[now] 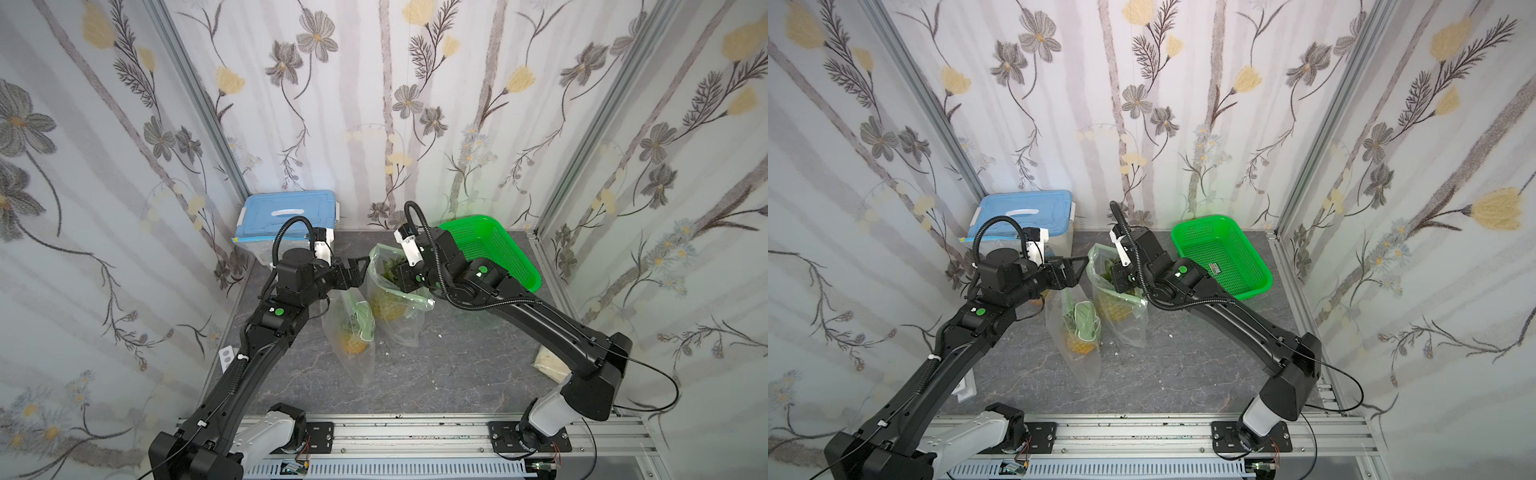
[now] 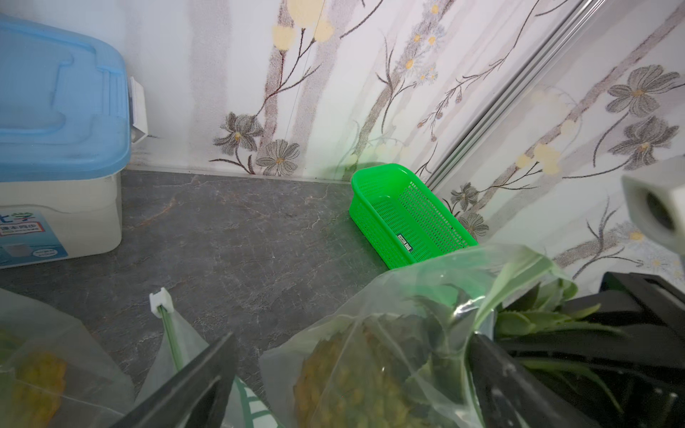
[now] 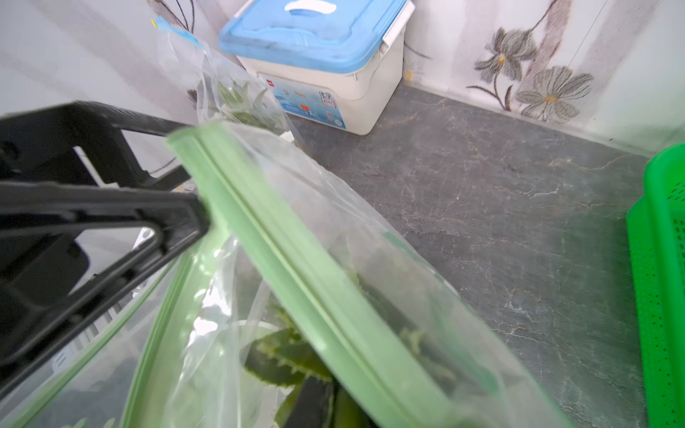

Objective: Open the zip-top bag and take out the pineapple
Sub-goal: Pick up the pineapple from the zipper food storage bag.

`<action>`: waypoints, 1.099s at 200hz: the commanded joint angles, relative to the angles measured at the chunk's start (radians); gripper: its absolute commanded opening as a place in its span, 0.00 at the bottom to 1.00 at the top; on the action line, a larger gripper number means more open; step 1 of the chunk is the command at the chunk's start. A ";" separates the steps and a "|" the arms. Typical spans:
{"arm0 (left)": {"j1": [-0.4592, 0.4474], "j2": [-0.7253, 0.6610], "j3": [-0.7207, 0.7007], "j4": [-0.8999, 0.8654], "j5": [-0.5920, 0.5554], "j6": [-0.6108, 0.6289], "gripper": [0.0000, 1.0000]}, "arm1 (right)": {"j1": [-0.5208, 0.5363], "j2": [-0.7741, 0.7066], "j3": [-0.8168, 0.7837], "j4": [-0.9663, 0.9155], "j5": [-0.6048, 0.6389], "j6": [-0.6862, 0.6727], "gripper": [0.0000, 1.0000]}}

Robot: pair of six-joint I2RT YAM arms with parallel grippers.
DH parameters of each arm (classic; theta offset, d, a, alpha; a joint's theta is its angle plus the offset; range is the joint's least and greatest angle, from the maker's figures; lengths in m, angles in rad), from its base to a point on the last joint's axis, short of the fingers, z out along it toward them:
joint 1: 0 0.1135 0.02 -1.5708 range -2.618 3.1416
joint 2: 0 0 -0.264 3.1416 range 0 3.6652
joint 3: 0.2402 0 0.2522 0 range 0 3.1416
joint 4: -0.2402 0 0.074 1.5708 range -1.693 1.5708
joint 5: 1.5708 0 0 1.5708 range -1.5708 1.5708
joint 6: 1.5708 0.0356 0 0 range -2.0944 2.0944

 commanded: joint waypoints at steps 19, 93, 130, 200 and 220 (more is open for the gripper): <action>0.066 0.016 -0.095 0.166 0.076 -0.117 1.00 | -0.045 -0.120 -0.018 0.078 -0.003 -0.061 0.00; 0.108 0.263 -0.115 0.501 0.300 -0.345 1.00 | -0.143 -0.250 -0.005 0.141 -0.076 -0.096 0.00; 0.136 0.485 -0.063 0.904 0.519 -0.648 1.00 | -0.171 -0.288 0.039 0.178 -0.126 -0.105 0.00; 0.096 0.903 0.168 1.529 0.614 -1.189 1.00 | -0.178 -0.319 0.076 0.205 -0.152 -0.134 0.00; 0.090 0.864 0.150 1.523 0.611 -1.154 1.00 | -0.179 -0.318 0.076 0.207 -0.147 -0.134 0.00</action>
